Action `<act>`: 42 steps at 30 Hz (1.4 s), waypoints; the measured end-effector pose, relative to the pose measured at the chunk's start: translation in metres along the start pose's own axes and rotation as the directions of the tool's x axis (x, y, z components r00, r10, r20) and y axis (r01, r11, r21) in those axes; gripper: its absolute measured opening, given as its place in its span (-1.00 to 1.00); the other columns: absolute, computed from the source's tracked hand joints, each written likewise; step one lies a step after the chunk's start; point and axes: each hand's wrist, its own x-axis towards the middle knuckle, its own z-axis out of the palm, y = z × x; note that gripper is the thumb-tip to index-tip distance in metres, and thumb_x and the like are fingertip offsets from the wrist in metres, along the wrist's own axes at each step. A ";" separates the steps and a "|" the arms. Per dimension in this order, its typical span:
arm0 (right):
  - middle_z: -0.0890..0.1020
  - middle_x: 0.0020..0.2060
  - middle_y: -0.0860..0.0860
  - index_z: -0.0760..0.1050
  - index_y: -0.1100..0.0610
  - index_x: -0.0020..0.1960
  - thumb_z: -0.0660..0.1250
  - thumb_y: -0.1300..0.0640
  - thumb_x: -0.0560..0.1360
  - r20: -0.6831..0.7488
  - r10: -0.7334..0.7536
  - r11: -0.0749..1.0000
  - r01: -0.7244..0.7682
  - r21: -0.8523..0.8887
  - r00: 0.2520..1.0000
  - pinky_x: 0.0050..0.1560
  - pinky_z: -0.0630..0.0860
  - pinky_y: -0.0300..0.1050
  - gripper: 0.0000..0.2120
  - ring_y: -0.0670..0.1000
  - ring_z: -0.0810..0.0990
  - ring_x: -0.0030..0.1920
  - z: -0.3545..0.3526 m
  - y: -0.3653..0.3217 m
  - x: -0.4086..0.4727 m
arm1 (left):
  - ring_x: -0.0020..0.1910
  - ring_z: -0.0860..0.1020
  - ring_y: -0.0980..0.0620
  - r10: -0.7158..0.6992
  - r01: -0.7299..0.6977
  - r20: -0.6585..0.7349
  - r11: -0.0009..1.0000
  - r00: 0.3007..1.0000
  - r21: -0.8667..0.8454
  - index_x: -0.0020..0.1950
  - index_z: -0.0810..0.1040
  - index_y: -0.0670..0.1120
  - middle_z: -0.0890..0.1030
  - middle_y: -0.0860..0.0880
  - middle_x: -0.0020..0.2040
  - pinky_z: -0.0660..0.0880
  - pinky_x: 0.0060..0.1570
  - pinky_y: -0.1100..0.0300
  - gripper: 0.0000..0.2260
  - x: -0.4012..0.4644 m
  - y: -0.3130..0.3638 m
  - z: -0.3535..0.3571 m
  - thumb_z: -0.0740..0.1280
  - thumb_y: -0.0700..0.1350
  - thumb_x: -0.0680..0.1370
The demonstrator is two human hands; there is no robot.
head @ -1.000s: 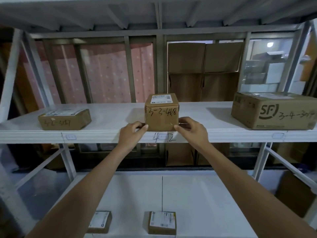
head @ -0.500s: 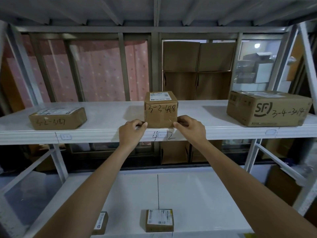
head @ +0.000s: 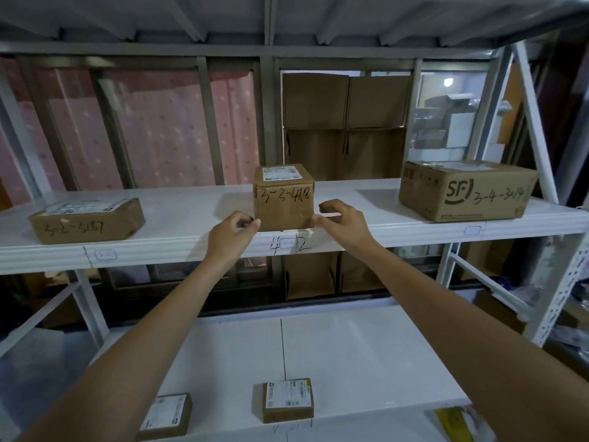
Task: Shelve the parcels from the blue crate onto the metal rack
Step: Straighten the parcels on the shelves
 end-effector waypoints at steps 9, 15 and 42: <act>0.62 0.16 -0.04 0.50 0.07 0.25 0.38 -0.10 0.48 -0.142 -0.244 0.963 0.222 -0.153 0.959 0.13 0.55 -0.12 -0.59 -0.08 0.58 0.13 -0.129 -0.009 0.031 | 0.02 0.47 -0.02 0.388 -0.344 -0.397 0.922 0.832 0.180 0.06 0.45 -0.19 0.51 -0.12 0.03 0.37 0.00 0.17 -0.78 0.005 0.121 -0.008 0.35 -0.14 0.47; 0.59 0.20 0.00 0.50 0.07 0.27 0.37 -0.12 0.48 -0.188 -0.281 0.934 0.223 -0.280 0.941 0.19 0.51 -0.01 -0.56 0.00 0.54 0.19 -0.248 0.032 0.040 | 0.05 0.48 0.06 0.400 -0.393 -0.207 0.916 0.893 0.075 0.12 0.43 -0.06 0.49 0.02 0.09 0.42 -0.01 0.17 -0.74 -0.002 0.216 0.107 0.31 0.04 0.52; 0.61 0.18 -0.09 0.32 -0.07 0.40 0.49 -0.07 0.41 0.030 0.006 0.994 -0.009 0.113 1.000 0.23 0.54 0.11 -0.37 -0.04 0.61 0.12 -0.340 0.250 0.011 | 0.01 0.51 0.08 0.039 -0.041 0.131 0.999 0.991 0.012 0.32 0.39 0.03 0.58 0.02 0.20 0.45 0.00 0.16 -0.53 -0.012 0.230 0.279 0.37 0.15 0.47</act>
